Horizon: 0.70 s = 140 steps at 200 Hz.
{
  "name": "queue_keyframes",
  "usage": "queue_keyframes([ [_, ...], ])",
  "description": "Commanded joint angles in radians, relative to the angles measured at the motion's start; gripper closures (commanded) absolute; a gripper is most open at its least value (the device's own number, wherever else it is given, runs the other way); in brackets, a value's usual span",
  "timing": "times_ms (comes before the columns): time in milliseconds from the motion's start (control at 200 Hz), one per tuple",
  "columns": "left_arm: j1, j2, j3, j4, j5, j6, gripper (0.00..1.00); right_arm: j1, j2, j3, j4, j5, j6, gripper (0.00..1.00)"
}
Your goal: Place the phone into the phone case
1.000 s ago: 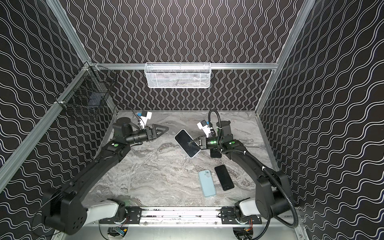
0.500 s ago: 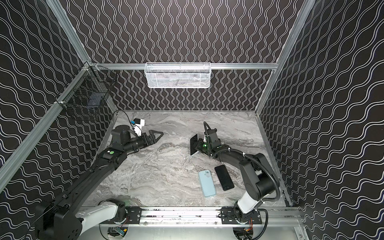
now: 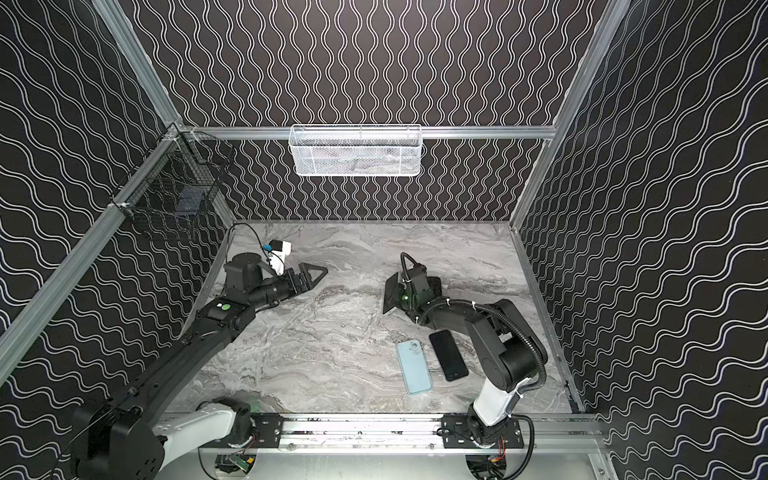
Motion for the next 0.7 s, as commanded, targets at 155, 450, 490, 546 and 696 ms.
queue_keyframes([
  [155,0.001,0.018,-0.006,0.076,0.029,-0.030,0.01,-0.010,-0.002,-0.022,0.042,0.049,-0.014,0.90],
  [450,0.001,0.015,-0.008,0.064,0.024,-0.028,0.01,-0.043,0.026,-0.028,0.051,0.020,-0.024,0.85],
  [490,0.001,0.016,-0.008,0.062,0.024,-0.029,0.02,-0.044,0.032,-0.024,0.046,0.020,-0.029,0.84],
  [546,0.002,0.015,-0.009,0.063,0.024,-0.029,0.02,-0.047,0.038,-0.022,0.041,0.017,-0.035,0.84],
  [696,0.001,0.017,-0.011,0.070,0.027,-0.030,0.01,-0.055,0.043,-0.021,0.036,0.014,-0.038,0.77],
])
